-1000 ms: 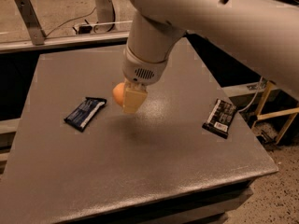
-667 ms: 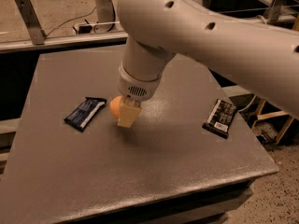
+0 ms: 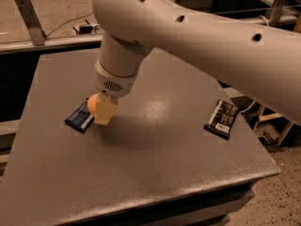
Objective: Move orange near rxbar blueberry
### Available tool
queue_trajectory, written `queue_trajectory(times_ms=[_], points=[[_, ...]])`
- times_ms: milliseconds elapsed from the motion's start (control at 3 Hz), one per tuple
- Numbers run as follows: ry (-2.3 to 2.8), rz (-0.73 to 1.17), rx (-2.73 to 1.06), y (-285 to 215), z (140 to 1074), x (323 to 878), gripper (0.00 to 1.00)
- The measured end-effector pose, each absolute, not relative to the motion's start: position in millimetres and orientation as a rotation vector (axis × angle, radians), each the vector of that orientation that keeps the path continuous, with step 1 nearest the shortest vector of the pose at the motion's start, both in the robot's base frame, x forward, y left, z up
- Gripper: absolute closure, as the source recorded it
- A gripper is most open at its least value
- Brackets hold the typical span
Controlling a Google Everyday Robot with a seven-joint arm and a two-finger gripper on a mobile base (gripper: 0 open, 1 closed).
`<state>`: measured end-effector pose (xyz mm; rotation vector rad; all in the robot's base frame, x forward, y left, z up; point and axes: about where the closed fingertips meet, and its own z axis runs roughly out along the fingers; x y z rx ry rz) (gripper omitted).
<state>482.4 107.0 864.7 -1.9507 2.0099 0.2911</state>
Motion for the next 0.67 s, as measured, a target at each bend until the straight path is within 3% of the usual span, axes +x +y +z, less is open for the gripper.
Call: queue_trajectory(times_ms=[333, 667], points=[[2.016, 0.292, -1.965, 119, 862, 488, 0.52], [2.091, 0.289, -1.978, 112, 827, 490, 0.20]])
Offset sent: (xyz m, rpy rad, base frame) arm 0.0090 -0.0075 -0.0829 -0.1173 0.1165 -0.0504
